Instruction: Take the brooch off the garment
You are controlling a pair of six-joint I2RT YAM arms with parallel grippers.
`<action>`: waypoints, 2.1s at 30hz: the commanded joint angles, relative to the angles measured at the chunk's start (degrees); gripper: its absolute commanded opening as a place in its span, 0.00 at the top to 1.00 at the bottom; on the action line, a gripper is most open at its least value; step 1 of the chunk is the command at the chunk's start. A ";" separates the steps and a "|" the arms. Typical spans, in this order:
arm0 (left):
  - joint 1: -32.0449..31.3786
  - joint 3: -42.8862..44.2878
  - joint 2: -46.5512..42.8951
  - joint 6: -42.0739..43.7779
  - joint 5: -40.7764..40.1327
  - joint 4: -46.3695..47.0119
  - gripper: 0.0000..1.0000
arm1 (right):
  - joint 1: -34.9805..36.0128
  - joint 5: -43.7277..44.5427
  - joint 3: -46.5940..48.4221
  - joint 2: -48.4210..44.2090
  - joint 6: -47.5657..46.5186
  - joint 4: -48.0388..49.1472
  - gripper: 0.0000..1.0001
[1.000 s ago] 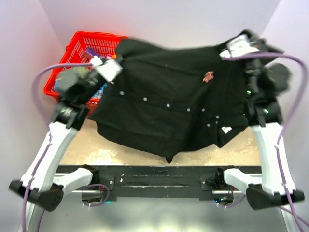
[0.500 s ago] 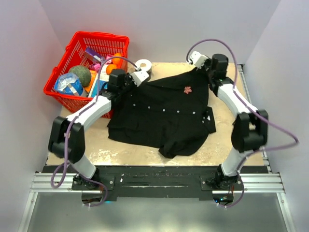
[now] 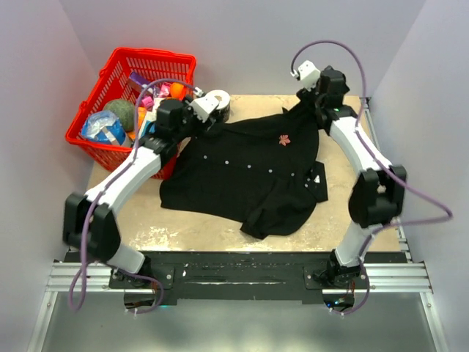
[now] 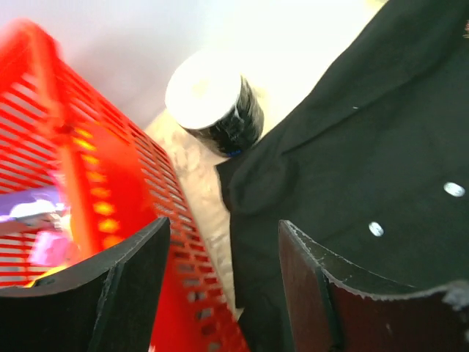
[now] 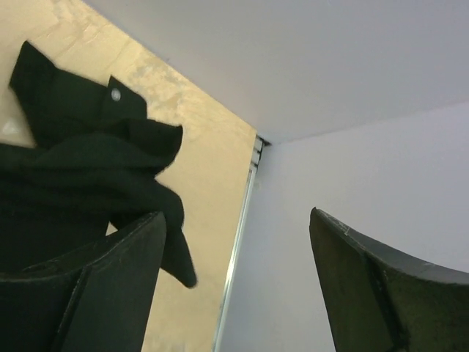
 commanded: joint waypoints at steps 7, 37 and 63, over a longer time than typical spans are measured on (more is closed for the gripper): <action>0.03 -19.90 -15.78 14.82 17.28 -20.77 0.44 | -2.97 -15.98 -16.45 -18.25 5.11 -28.75 0.15; -1.81 -28.79 0.13 12.35 7.17 -15.76 0.57 | -4.47 -2.66 -30.50 2.32 0.64 -22.01 0.80; -8.32 -21.57 -9.02 8.04 21.25 -22.27 0.56 | -10.01 -30.57 -16.07 -17.43 4.17 -36.13 0.41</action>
